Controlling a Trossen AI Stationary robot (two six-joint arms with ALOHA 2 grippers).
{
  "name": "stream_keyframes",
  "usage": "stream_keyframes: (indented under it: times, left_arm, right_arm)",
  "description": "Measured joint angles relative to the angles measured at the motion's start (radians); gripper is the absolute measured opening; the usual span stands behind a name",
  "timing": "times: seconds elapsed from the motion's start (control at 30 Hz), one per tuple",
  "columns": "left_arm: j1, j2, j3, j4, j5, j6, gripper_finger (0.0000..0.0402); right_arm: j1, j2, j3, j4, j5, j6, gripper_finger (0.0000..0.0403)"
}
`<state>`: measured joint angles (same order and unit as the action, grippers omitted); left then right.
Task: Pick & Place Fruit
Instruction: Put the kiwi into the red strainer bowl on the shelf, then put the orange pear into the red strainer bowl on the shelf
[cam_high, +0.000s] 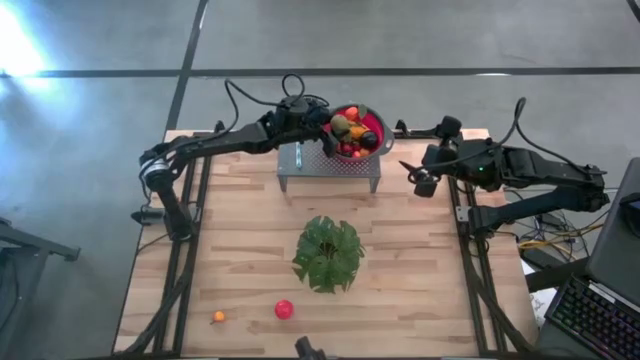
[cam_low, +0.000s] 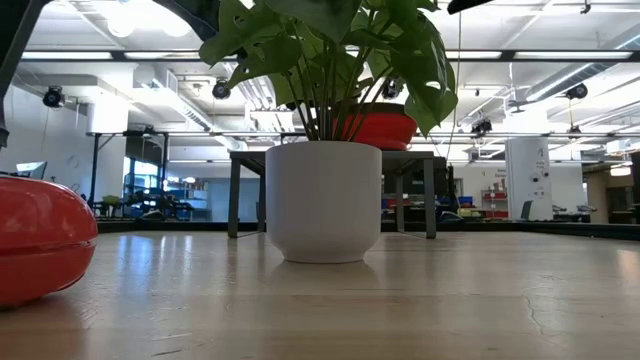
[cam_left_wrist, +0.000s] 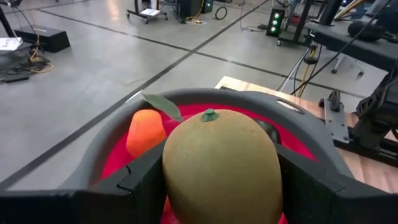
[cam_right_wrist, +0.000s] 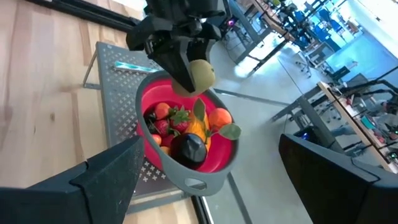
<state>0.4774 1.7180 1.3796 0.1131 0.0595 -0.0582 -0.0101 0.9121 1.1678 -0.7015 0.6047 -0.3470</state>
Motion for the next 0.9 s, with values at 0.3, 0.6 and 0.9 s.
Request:
stream_keyframes:
  times: [0.3, 0.6, 0.9]
  left_arm:
    - [0.0, 0.0, -0.001, -0.018, -0.001, 0.016, 0.0307]
    - [-0.013, -0.071, 0.071, -0.222, 0.038, 0.05, 0.0334]
    - [-0.177, -0.153, 0.308, -0.932, -0.115, 0.107, 0.0335]
  right_arm:
    - [0.0, -0.001, -0.005, 0.001, -0.002, 0.0, 0.0368]
    - [0.0, -0.002, -0.005, 0.001, -0.001, -0.011, 0.0368]
    - [-0.008, -0.007, -0.005, -0.006, 0.076, 0.001, 0.0368]
